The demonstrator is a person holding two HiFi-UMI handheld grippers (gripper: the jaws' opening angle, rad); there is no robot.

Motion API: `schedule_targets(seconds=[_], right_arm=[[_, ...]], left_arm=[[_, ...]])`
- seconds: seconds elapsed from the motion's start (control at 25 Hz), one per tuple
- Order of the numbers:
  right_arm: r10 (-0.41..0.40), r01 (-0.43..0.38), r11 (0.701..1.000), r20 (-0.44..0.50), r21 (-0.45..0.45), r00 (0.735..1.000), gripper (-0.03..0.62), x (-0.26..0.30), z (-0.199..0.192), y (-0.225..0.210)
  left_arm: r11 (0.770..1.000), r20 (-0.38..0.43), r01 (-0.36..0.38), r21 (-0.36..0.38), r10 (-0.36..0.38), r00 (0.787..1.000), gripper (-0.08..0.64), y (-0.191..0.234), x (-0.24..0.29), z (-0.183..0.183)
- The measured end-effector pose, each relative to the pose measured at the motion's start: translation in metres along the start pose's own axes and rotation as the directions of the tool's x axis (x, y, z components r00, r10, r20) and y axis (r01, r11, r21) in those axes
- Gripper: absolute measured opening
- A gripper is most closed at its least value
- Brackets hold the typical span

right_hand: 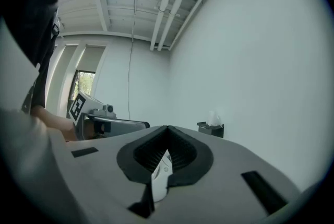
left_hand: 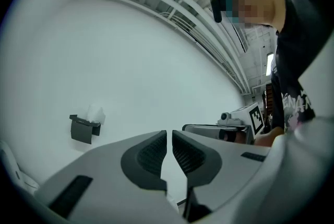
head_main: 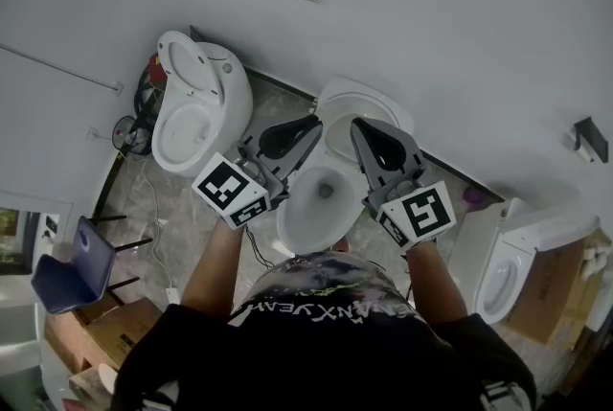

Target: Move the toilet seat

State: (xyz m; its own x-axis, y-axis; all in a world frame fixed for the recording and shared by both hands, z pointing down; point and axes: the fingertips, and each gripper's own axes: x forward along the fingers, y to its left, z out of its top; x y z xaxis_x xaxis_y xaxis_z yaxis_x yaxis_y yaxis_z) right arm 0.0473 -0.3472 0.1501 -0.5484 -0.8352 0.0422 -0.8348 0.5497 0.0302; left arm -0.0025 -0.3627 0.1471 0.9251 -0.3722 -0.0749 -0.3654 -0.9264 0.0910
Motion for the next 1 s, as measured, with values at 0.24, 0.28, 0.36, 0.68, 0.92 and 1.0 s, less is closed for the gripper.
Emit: schedule_targets(seconds=[0.24, 0.28, 0.36, 0.68, 0.92, 1.0], right_arm=[[0.008, -0.008, 1.000, -0.007, -0.021, 1.000, 0.000, 0.0017, -0.0014, 0.0002], [0.008, -0.008, 1.000, -0.006, -0.021, 1.000, 0.000, 0.0021, -0.0013, 0.0000], [0.009, -0.009, 1.000, -0.001, -0.022, 1.000, 0.000, 0.0023, -0.0008, -0.0002], [0.020, -0.020, 0.999, -0.003, -0.035, 1.000, 0.000, 0.0027, 0.0004, -0.0024], [0.025, -0.025, 0.999, -0.004, -0.040, 1.000, 0.000, 0.0019, -0.0002, -0.0057], [0.026, -0.026, 0.999, -0.004, -0.042, 1.000, 0.000, 0.0015, -0.0005, -0.0071]], left_arm=[[1.000, -0.005, -0.019, 0.002, 0.019, 1.000, 0.049, 0.0054, -0.0020, 0.0002], [1.000, -0.004, -0.021, 0.002, 0.021, 1.000, 0.049, 0.0063, -0.0022, 0.0008], [1.000, -0.003, -0.021, 0.004, 0.021, 1.000, 0.049, 0.0065, -0.0024, 0.0017], [1.000, -0.012, -0.021, 0.006, 0.021, 1.000, 0.049, 0.0051, 0.0013, -0.0002], [1.000, -0.020, -0.027, 0.009, 0.027, 0.999, 0.049, 0.0056, 0.0049, -0.0019], [1.000, -0.022, -0.029, 0.010, 0.029, 0.999, 0.049, 0.0060, 0.0063, -0.0021]])
